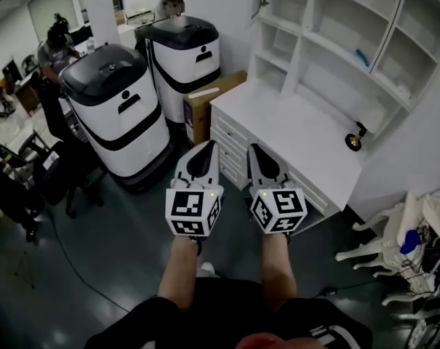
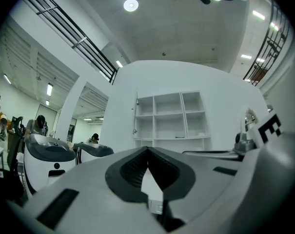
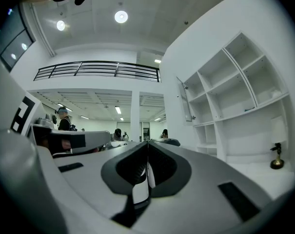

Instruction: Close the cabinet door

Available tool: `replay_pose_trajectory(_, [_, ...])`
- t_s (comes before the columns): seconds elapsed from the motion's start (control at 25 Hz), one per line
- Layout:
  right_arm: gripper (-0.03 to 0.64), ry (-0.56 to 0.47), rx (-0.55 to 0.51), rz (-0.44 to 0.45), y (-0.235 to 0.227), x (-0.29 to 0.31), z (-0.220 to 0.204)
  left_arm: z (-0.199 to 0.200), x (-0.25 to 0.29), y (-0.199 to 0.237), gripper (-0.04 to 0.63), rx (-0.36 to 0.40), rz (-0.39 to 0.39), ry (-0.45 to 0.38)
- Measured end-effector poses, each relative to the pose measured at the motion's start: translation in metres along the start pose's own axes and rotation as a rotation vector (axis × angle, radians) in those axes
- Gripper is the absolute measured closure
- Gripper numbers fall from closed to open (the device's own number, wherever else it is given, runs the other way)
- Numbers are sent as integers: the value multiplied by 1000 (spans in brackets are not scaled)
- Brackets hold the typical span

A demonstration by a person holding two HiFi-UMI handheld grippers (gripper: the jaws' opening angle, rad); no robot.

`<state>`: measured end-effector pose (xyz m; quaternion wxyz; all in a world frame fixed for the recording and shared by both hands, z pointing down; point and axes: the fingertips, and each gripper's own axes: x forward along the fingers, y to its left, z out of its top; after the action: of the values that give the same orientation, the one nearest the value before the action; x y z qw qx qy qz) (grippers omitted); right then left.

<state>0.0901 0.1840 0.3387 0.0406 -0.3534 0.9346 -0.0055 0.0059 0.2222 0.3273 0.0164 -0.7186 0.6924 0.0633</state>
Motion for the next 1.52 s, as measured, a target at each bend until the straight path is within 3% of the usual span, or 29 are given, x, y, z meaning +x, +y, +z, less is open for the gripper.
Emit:
replay_pose_trajectory(0.24, [595, -9, -24, -9, 20, 41, 3, 7, 14, 43, 583, -24, -18, -37])
replay_pose_trajectory(0.64, [595, -18, -80, -49, 19, 79, 8, 6, 39, 58, 583, -41, -96, -61])
replay_pose_trajectory(0.84, [595, -11, -84, -41, 10, 105, -3, -3, 59, 70, 583, -38, -93, -57])
replay_pose_trajectory(1.2, [595, -42, -90, -37, -17, 174, -1, 0, 119, 112, 583, -11, -67, -76])
replay_pose_trajectory(1.36, [595, -18, -68, -76, -48, 200, -19, -23, 158, 120, 583, -13, -80, -29])
replay_pose_trajectory(1.52, [595, -6, -70, -104, -76, 232, -25, -27, 200, 130, 583, -33, -101, -41])
